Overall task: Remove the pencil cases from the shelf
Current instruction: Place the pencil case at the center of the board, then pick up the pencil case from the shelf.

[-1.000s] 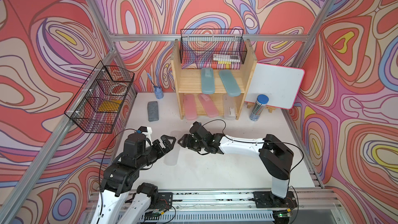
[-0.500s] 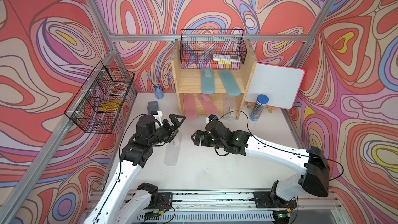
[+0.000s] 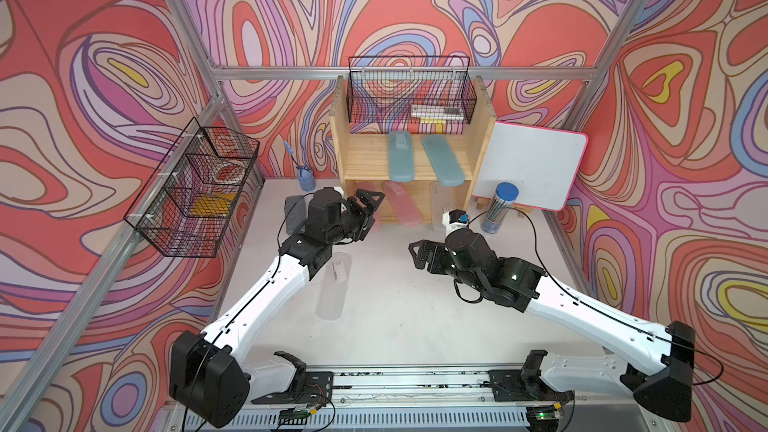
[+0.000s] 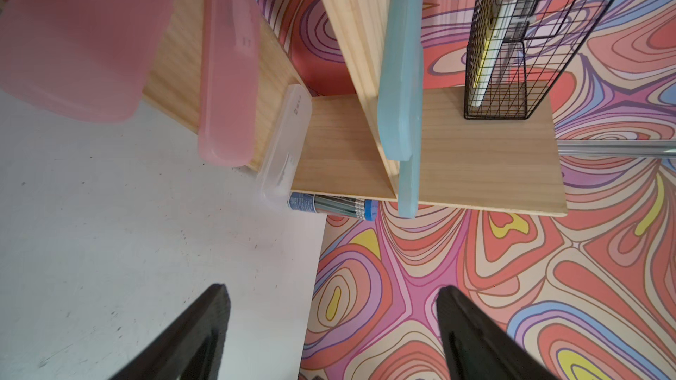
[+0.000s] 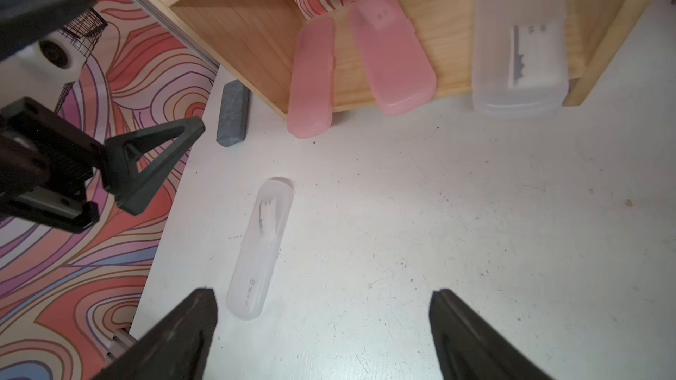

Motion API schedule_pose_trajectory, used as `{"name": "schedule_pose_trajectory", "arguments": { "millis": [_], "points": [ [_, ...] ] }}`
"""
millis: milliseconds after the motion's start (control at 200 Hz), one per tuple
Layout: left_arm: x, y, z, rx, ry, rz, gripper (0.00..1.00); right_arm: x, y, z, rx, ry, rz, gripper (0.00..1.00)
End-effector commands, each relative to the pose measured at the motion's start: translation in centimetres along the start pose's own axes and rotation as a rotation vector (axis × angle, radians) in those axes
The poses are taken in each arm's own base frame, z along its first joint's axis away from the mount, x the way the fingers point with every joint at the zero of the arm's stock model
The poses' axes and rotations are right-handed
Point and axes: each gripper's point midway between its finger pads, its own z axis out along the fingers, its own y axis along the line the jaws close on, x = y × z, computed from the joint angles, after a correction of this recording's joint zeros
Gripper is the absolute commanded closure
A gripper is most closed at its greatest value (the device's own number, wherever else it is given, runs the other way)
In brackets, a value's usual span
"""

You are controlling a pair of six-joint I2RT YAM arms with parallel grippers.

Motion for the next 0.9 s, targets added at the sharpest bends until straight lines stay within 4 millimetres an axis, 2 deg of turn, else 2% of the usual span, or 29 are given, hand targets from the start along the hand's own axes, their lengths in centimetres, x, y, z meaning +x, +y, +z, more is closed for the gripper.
{"name": "schedule_pose_trajectory", "arguments": {
  "millis": [0,411,896],
  "points": [
    [-1.5,-2.9,1.4,0.079,-0.074,-0.005,0.16,-1.3,-1.2,-0.8,0.033,-0.086,-0.025,0.08],
    [-2.5,-5.1,7.4,0.137,-0.065,-0.039,0.31,-1.5,-2.6,-2.5,0.066,-0.111,-0.043,0.08],
    [-3.1,-5.1,10.1,0.144,-0.062,-0.052,0.44,-2.0,-3.5,-3.4,0.093,-0.144,-0.042,0.08]
  ]
}}
